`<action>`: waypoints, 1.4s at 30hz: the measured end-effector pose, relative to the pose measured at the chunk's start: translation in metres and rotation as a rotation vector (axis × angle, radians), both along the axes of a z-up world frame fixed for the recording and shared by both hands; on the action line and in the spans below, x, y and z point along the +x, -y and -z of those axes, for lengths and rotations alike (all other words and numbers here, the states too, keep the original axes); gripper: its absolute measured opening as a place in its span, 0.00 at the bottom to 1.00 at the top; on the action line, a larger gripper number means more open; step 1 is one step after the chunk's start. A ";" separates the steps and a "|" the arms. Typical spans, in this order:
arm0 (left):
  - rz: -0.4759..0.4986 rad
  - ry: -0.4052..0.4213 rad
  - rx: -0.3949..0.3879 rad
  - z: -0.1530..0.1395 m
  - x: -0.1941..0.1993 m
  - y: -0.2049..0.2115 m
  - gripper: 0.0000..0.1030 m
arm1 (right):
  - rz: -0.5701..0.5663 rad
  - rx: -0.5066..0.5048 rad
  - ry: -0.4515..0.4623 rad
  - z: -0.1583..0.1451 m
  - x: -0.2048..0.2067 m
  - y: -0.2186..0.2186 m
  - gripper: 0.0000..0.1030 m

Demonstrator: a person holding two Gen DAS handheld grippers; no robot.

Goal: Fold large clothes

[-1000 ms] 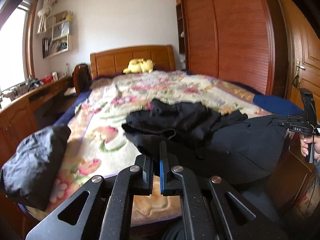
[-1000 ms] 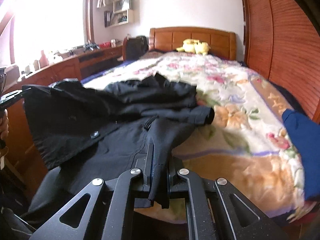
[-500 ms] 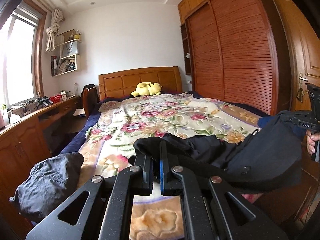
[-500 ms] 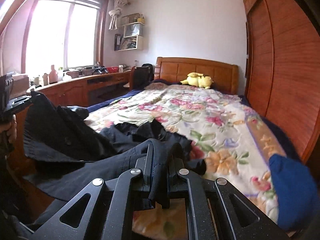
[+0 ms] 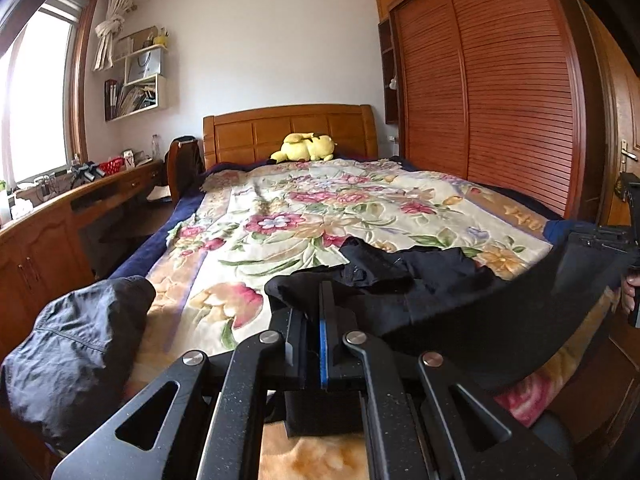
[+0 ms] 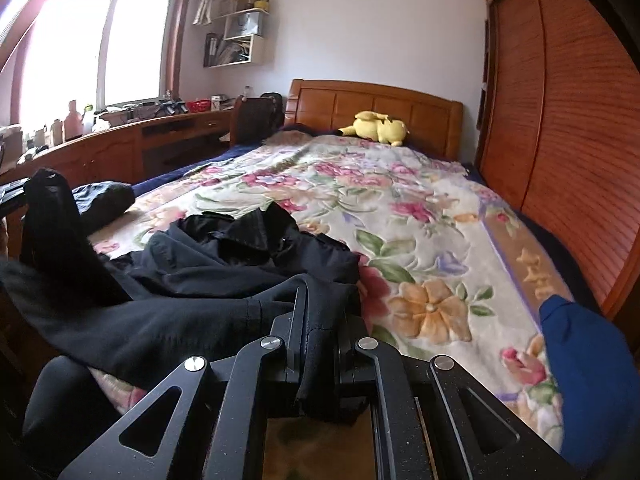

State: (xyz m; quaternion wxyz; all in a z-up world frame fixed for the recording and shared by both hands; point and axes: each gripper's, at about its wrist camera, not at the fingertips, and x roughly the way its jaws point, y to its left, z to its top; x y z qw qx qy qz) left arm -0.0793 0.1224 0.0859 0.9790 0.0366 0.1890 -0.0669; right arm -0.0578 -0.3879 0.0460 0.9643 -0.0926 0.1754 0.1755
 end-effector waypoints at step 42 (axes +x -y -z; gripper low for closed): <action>-0.154 -0.135 0.142 0.044 0.304 0.008 0.05 | 0.129 -0.206 -0.124 -0.010 0.308 -0.084 0.08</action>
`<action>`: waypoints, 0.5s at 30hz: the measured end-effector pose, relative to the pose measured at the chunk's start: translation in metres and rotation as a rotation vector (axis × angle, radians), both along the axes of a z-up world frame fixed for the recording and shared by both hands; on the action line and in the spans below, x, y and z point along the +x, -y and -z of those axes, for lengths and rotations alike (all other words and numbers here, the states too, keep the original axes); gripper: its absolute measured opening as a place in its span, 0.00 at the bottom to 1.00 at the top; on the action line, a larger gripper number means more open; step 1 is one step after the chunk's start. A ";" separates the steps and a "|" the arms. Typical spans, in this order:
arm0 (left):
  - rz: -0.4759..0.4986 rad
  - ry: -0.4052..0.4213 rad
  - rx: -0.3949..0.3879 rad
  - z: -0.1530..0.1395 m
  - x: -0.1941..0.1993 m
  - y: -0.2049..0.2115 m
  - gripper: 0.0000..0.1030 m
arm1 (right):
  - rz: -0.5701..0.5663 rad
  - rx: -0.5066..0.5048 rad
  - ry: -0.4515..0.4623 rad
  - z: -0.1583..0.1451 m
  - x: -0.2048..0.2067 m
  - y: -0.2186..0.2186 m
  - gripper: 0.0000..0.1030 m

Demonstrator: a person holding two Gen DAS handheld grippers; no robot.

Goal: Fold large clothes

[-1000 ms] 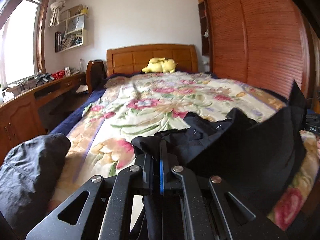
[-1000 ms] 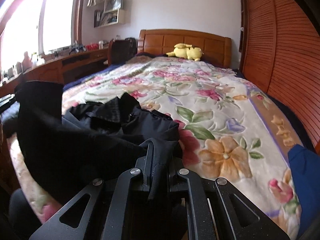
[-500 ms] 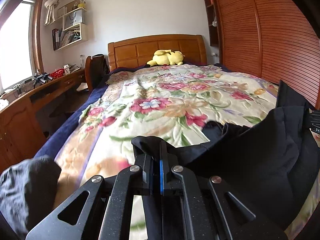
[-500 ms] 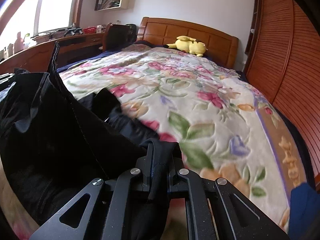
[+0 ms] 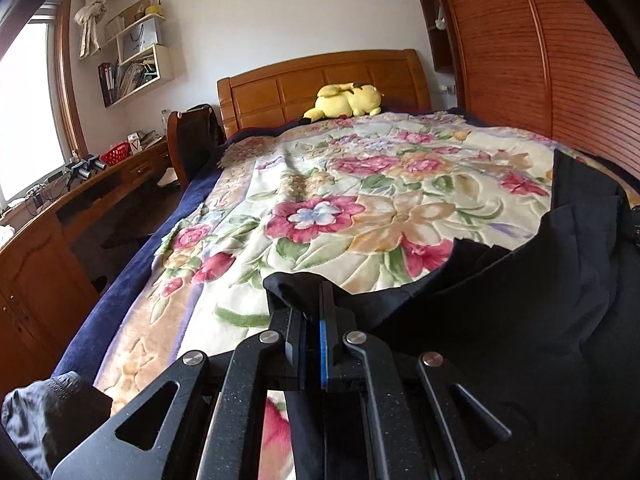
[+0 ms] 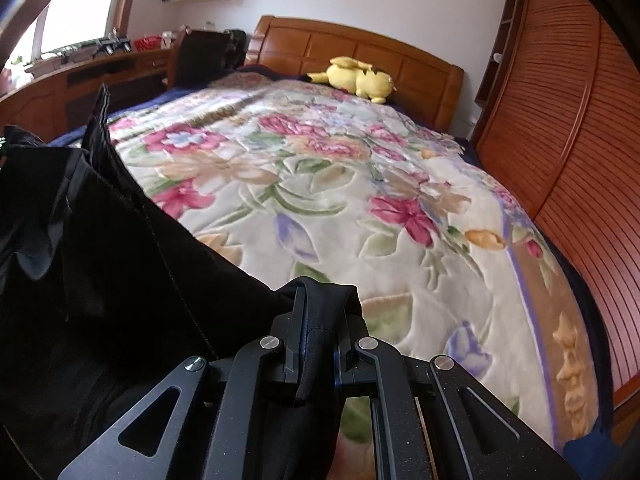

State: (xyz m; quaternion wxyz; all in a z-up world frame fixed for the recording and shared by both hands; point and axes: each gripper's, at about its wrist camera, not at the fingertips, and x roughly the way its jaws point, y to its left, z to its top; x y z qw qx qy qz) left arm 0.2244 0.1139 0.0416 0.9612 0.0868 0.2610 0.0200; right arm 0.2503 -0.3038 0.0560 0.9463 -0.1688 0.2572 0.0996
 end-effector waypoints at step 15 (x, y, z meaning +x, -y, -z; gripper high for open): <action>0.026 -0.134 -0.069 0.015 -0.011 -0.020 0.32 | 0.065 0.125 -0.006 -0.009 -0.023 0.026 0.67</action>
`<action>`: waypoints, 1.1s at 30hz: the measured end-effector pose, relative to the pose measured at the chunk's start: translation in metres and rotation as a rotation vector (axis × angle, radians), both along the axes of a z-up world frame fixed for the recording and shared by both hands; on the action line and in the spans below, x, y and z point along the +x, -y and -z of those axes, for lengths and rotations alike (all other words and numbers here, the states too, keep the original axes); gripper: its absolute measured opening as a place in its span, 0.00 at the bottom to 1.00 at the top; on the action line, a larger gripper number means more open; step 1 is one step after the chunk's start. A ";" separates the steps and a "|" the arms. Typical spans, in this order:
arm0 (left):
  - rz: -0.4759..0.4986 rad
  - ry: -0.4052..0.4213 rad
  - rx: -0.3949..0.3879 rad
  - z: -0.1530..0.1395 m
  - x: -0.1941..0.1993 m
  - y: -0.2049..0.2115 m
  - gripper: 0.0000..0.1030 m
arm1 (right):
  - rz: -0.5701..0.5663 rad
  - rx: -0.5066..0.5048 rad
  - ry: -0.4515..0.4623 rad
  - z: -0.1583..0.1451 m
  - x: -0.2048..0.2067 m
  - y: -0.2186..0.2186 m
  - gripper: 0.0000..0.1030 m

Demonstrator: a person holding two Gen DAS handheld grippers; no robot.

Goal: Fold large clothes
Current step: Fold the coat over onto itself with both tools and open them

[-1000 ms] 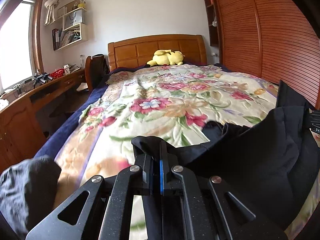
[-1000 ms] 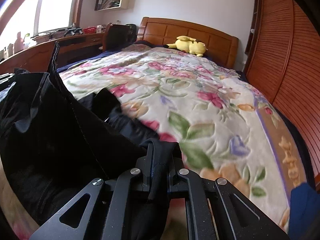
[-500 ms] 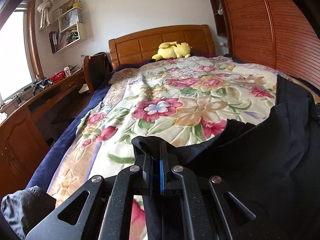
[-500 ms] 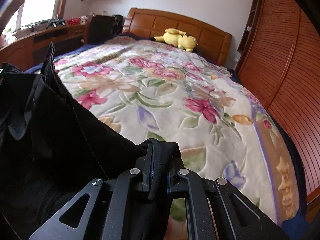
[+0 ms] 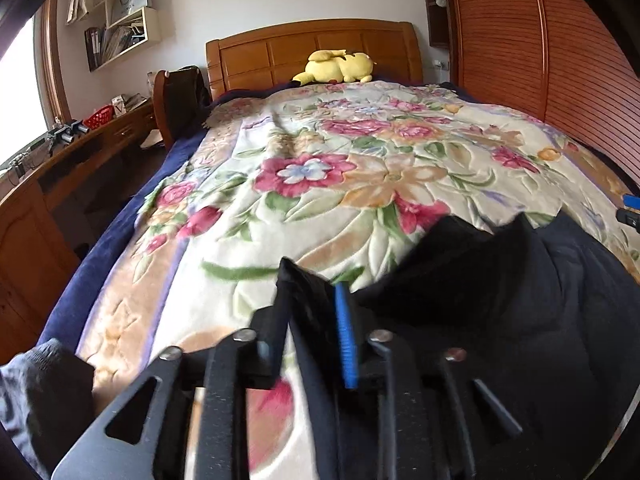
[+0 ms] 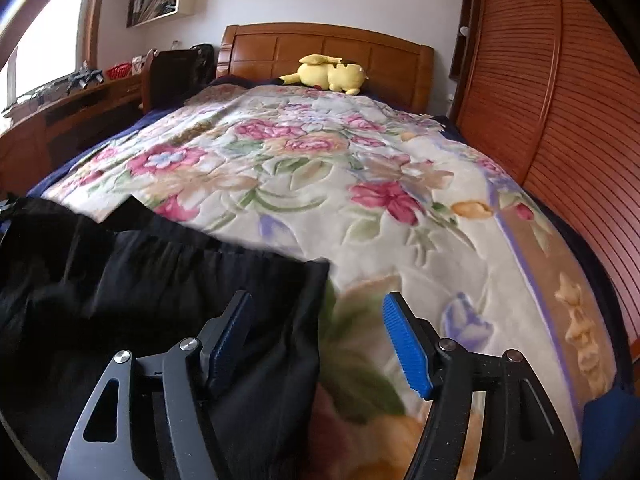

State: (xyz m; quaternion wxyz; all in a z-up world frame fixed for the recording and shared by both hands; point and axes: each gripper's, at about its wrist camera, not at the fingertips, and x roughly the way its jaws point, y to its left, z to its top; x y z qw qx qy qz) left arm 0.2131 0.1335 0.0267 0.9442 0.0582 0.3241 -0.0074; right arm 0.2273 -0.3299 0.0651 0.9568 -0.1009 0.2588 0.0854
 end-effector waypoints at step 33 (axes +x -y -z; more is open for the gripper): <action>0.018 -0.068 -0.068 0.068 -0.146 -0.016 0.73 | -0.040 0.019 -0.079 0.061 -0.122 0.020 0.84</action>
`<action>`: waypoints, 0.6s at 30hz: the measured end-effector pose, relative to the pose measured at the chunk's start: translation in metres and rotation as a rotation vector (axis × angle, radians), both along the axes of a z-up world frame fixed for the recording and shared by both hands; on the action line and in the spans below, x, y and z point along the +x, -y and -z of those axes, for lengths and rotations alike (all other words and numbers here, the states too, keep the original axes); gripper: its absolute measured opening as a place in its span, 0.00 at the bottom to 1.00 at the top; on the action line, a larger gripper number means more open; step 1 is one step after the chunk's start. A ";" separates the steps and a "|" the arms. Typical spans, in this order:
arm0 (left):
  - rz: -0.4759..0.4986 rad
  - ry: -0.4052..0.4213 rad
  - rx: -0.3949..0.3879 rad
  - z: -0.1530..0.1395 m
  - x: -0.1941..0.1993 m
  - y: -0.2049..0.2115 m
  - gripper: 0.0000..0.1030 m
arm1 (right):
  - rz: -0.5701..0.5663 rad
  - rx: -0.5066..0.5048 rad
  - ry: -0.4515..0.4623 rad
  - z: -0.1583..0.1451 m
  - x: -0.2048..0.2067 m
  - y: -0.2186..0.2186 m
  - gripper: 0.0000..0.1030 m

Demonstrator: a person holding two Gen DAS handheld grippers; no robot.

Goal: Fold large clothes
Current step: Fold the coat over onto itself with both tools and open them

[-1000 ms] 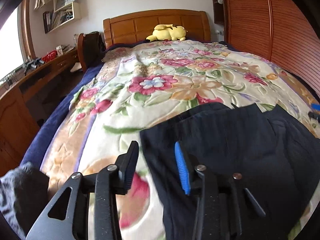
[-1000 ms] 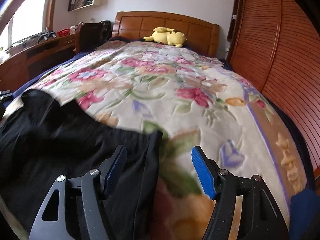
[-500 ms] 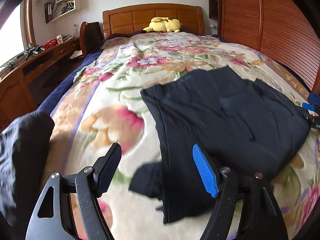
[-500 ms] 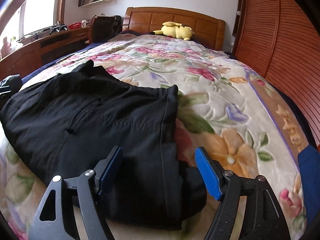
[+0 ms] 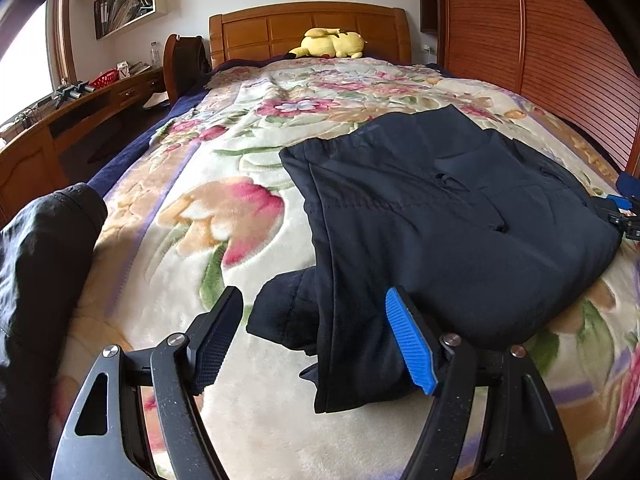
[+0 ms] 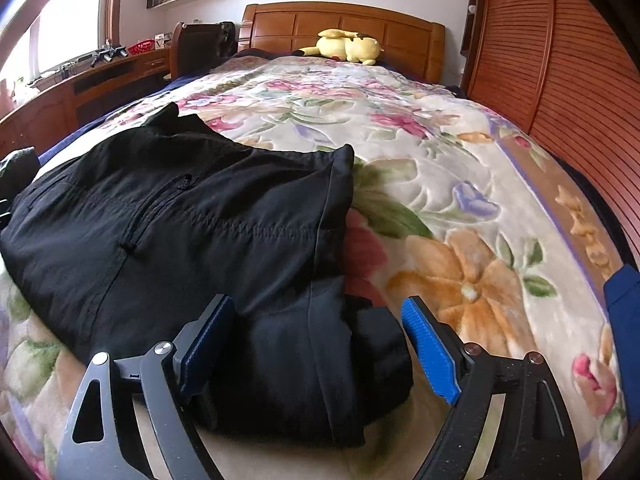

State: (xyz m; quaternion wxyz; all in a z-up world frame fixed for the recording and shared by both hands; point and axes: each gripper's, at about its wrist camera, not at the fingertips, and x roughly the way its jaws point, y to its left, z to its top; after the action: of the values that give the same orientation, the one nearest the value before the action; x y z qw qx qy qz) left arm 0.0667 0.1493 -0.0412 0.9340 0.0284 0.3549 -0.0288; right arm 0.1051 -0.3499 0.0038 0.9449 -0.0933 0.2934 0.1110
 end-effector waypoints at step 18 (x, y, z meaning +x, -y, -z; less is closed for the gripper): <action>0.023 -0.031 -0.035 0.019 0.003 -0.002 0.73 | -0.016 0.054 -0.133 0.022 -0.001 0.008 0.88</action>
State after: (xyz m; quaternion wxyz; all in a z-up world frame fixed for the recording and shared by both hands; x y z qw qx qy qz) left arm 0.0701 0.1510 -0.0605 0.9283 0.0157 0.3685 -0.0464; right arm 0.1041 -0.3574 -0.0178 0.9246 -0.0628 0.3515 0.1325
